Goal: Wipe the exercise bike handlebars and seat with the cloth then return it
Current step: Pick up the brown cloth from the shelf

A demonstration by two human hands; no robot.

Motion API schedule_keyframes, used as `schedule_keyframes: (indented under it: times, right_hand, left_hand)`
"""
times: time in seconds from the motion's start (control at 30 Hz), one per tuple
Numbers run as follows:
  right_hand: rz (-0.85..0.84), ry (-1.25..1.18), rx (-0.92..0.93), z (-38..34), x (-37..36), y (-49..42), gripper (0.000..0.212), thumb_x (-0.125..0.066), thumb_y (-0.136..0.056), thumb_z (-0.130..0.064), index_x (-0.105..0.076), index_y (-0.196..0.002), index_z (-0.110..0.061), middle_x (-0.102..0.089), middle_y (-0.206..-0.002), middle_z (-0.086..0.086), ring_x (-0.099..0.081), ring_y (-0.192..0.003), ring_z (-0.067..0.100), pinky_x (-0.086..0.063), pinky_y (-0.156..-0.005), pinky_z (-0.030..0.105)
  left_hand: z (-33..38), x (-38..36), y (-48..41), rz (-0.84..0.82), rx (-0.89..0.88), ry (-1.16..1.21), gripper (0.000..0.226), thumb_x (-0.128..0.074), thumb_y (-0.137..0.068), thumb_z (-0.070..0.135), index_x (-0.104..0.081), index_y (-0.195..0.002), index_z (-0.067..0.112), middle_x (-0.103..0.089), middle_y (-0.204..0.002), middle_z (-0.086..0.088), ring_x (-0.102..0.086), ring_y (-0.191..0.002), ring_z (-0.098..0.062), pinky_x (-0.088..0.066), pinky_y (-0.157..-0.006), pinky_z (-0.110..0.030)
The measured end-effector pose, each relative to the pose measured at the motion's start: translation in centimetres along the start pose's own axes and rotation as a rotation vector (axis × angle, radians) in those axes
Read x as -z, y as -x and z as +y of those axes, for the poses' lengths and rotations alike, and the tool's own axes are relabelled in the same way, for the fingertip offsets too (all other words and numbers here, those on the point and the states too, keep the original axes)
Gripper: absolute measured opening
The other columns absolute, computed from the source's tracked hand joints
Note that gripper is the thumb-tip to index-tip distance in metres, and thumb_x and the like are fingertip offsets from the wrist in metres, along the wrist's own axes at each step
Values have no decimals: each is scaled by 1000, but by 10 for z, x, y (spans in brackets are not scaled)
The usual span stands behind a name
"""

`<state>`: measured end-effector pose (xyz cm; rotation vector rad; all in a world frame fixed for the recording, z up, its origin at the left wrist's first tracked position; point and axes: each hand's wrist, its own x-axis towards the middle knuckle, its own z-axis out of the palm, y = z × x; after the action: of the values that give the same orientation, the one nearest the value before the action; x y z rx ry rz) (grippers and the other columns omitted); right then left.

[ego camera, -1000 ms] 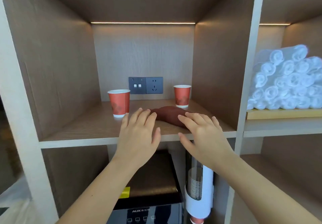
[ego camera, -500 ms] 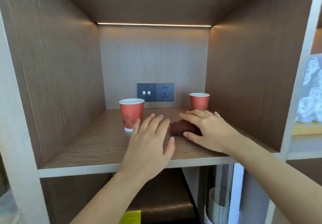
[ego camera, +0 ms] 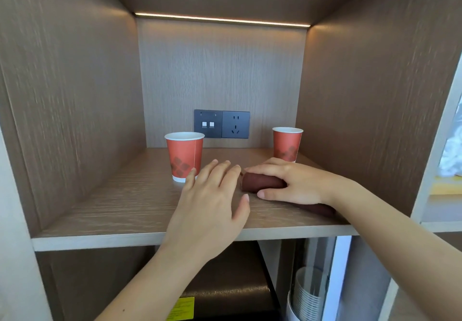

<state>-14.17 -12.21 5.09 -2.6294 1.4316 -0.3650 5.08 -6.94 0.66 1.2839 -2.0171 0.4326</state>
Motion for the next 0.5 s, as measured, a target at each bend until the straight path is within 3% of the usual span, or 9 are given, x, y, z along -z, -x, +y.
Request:
schedule_keyframes:
  times: [0.4, 0.5]
  right_hand:
    - [52, -76, 161, -11, 2, 21, 38, -59, -84, -32, -51, -118, -46, -52, -105, -6, -52, -97, 10, -46, -89, 33]
    - [80, -100, 203, -15, 2, 28, 40, -60, -84, -30, -51, -119, -47, -53, -103, -9, -53, -95, 7, -46, -87, 29]
  left_hand:
    - [5, 1, 10, 50, 57, -46, 45, -46, -83, 34, -58, -120, 11, -58, -127, -7, -49, -122, -25, -33, -101, -44]
    - [7, 3, 19, 48, 114, -52, 44, -46, -87, 34, -54, -125, 13, -53, -133, -4, -42, -127, -22, -26, -106, -40]
